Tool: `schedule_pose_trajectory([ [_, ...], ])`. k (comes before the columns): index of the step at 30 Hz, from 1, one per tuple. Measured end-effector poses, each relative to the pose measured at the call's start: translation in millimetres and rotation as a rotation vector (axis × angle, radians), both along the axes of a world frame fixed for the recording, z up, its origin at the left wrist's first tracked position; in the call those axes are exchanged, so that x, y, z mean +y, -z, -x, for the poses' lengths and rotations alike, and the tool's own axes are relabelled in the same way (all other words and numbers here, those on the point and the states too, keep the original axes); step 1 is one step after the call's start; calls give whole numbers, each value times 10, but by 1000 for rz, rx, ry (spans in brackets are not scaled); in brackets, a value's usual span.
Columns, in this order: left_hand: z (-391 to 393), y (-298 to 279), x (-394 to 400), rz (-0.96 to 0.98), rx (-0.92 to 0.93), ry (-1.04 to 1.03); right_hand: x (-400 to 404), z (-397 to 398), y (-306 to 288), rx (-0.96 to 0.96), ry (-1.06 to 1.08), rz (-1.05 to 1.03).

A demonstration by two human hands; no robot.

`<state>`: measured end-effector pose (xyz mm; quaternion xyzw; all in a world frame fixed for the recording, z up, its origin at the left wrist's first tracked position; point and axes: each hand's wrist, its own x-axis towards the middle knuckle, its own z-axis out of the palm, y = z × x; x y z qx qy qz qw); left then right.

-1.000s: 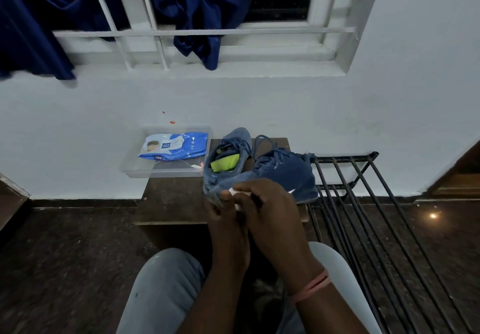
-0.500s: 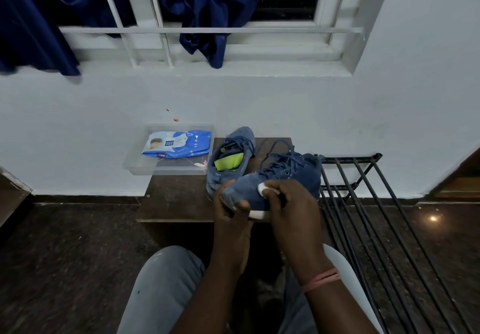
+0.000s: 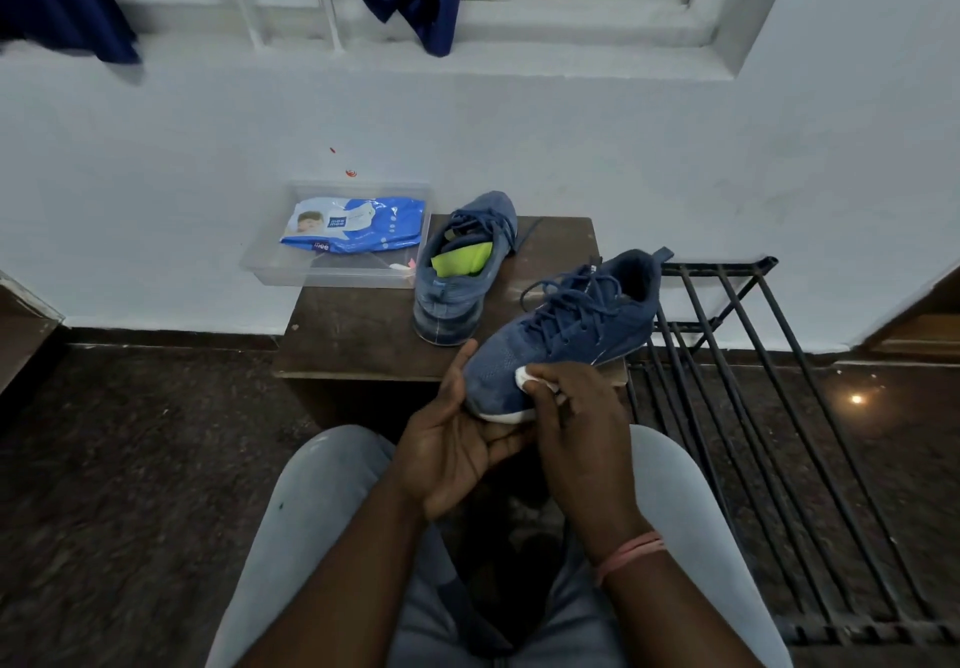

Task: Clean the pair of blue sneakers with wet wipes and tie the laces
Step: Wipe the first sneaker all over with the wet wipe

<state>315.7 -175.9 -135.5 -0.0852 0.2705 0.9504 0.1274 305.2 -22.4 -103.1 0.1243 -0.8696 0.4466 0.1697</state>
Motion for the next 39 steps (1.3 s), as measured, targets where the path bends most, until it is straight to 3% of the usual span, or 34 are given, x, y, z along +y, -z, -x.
schedule_pose_trajectory([
  [7, -6, 117, 25, -7, -24, -75, -182, -132, 63, 45, -119, -162],
  [10, -17, 95, 66, 58, -11, -66, -56, 38, 54, 38, 60, -238],
  [13, -17, 100, 94, 123, 23, -36, 4, 80, 7, -3, 197, -194],
  [18, 24, 135, 43, 77, 12, -81, -203, -24, 26, 32, -43, -268],
  [22, 30, 131, 49, 86, 70, -49, -60, 134, 31, -40, 225, -186],
  [27, 62, 140, 5, 29, 36, -80, -212, 17, 107, 37, -90, -199],
  [31, 78, 151, 31, 131, 47, -32, -13, 199, 109, -62, 168, -146],
  [36, 96, 157, 9, 110, 17, -69, -257, -39, 45, -48, -8, -202],
  [39, 95, 160, 16, 141, 4, -74, -147, 105, 61, -58, 95, -202],
])
